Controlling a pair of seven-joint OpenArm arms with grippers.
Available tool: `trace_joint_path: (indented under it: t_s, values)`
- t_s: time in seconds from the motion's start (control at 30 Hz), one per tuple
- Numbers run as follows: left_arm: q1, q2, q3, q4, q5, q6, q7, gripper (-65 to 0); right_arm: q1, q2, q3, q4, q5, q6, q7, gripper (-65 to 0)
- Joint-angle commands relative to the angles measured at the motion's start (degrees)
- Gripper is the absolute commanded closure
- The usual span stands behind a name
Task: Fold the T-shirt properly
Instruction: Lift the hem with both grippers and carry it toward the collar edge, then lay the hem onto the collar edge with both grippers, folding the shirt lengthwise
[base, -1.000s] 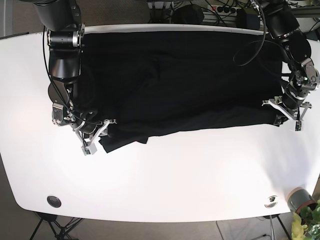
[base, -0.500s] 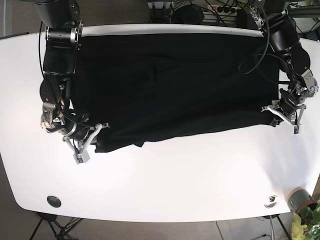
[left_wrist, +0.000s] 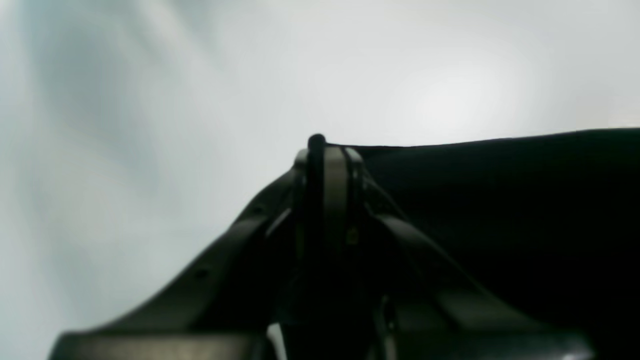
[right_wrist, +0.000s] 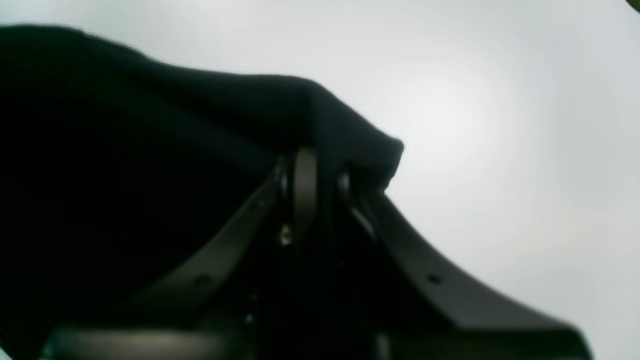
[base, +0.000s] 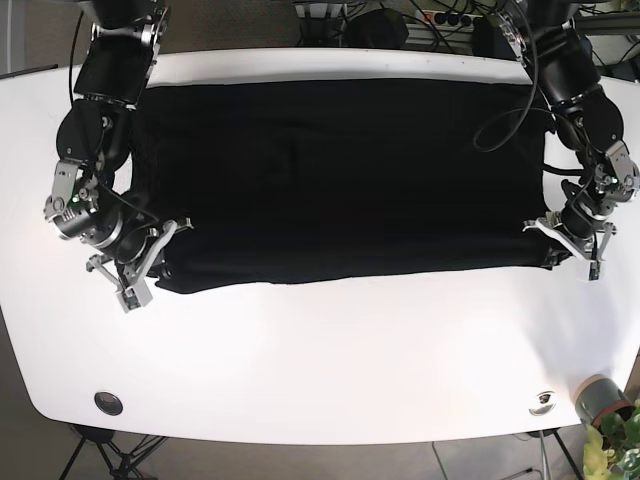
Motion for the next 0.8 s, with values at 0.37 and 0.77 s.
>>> trace_joint_path:
  t_s: [0.37,0.77]
  values:
    - [6.7,-1.3,-0.6,5.0,-0.6,0.1,-1.3,0.0,-10.8,0.6,1.8,8.0,-0.1,0.07,1.4,-2.7]
    - [17.7,-1.3,-0.7,12.6,-0.6,0.0,-1.3,0.0,-18.8,-2.5,5.9,10.6,-0.1,0.16,1.3,-17.6]
